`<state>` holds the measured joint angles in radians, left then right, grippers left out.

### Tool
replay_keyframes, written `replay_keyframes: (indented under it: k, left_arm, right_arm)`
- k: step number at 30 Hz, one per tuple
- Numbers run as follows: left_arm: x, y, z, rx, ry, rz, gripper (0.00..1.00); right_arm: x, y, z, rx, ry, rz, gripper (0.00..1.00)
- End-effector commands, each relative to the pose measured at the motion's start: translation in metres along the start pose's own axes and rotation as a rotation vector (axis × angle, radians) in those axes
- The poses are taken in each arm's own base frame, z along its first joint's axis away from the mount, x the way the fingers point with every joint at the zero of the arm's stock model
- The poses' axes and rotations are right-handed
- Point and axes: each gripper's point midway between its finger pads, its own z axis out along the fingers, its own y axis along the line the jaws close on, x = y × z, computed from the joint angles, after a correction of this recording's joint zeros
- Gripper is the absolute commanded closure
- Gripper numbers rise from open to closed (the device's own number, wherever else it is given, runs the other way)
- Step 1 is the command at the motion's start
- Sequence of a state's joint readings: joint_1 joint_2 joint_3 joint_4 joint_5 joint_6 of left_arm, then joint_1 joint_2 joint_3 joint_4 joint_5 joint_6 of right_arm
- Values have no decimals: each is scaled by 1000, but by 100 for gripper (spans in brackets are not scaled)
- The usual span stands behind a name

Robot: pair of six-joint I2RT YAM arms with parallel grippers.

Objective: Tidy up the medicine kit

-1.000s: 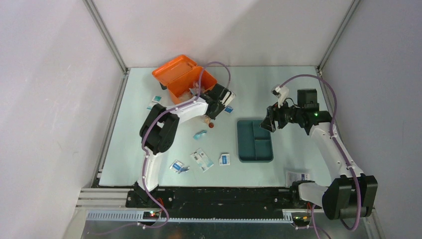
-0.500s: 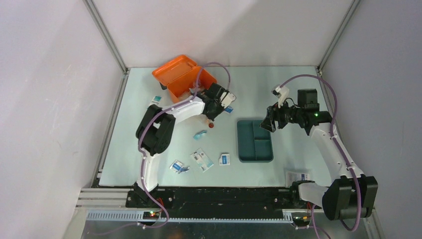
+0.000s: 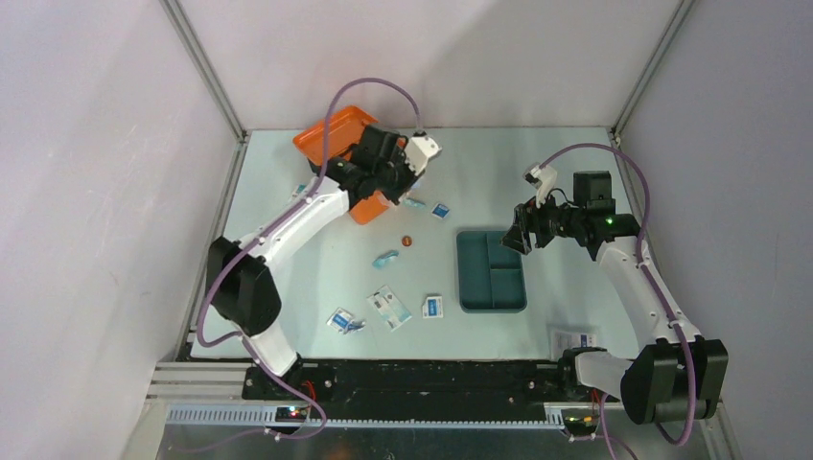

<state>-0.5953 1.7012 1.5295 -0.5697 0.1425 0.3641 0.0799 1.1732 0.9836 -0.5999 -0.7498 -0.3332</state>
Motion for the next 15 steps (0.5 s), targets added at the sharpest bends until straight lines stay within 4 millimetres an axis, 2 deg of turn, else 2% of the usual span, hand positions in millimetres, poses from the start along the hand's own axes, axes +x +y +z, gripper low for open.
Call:
replay_keyframes:
  k: [1,5,10,15]
  left_arm:
    - [-8,54,-13,-110,-30,-6,100]
    - [-6,88,-19,-187,-20,-13,100]
    - [-4,116,-19,-240,-2,21,100]
    - [12,129,12,-217,44,26,100]
  right_arm:
    - [-10,1,-3,-2,-39,-30,31]
    - [-9,-1,-5,5,-41,-28,31]
    - [-6,-3,-7,13,-57,-25,30]
    - [-9,-3,-10,20,-72,-23,29]
